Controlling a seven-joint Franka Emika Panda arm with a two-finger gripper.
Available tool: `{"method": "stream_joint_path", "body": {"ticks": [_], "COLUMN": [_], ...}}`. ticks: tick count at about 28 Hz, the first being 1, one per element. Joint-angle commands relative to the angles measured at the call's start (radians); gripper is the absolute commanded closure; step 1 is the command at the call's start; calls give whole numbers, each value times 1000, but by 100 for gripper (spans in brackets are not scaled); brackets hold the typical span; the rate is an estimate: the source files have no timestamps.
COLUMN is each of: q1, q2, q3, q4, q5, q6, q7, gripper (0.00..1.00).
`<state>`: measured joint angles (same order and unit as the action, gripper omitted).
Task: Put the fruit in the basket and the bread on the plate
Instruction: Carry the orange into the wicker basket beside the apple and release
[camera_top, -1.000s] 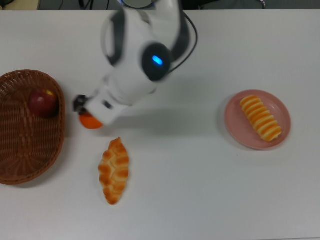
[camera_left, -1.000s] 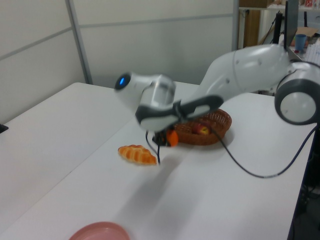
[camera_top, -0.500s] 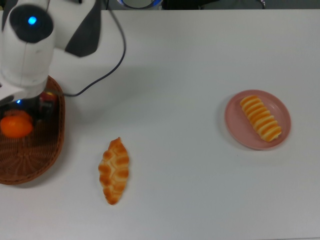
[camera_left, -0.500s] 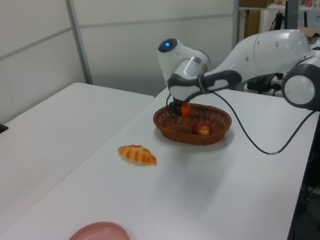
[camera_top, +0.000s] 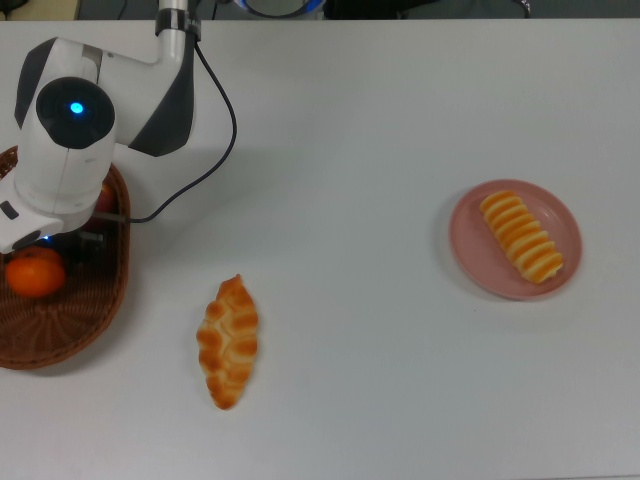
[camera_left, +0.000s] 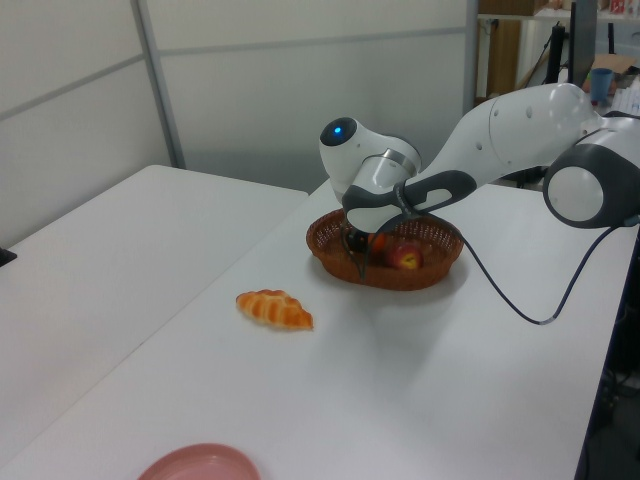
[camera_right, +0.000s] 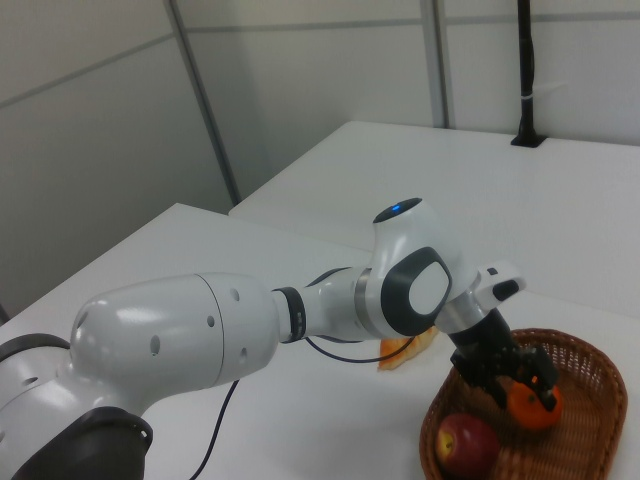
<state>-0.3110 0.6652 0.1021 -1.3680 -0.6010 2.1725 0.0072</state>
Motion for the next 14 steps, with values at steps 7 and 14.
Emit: {"method": "stream_joint_path", "body": {"ticks": [7, 14], "q1": [18, 127], "q2": [-79, -87], "q3": [-8, -7], "q4": [-22, -23], "q5": [87, 136], "q6": [4, 6], "q7": [0, 2], "gripper": [0, 0]}}
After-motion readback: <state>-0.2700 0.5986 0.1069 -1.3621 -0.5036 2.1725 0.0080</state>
